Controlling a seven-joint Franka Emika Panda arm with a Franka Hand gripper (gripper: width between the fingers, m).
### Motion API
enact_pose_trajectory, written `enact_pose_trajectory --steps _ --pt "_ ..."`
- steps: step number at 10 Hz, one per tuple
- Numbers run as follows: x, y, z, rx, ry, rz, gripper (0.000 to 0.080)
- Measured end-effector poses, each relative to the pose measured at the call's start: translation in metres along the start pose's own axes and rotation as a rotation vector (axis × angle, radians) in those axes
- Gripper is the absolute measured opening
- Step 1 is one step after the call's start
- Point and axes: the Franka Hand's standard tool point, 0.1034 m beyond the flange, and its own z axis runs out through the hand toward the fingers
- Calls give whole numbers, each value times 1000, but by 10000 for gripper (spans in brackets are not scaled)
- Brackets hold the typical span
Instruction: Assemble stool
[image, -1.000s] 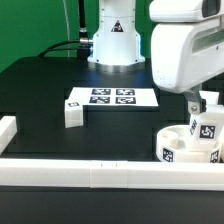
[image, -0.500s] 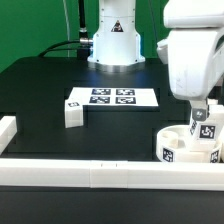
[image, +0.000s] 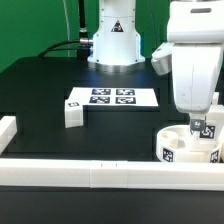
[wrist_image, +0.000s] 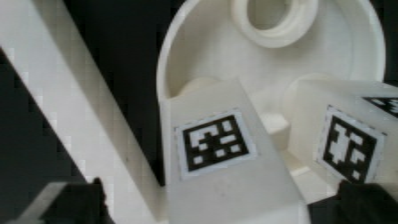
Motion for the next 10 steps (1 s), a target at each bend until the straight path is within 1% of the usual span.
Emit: enact_pose_trajectory --steps 2,3,6,8,9,10 --pt "0 0 2 -3 2 0 377" --pt "-1 1 2 -4 1 2 347" --pt "-3 2 2 -4 1 40 346" --pt "-6 3 2 -5 3 197 346" --pt "-6 5 1 -8 6 277 346" --pt "-6 6 1 -18 13 356 346"
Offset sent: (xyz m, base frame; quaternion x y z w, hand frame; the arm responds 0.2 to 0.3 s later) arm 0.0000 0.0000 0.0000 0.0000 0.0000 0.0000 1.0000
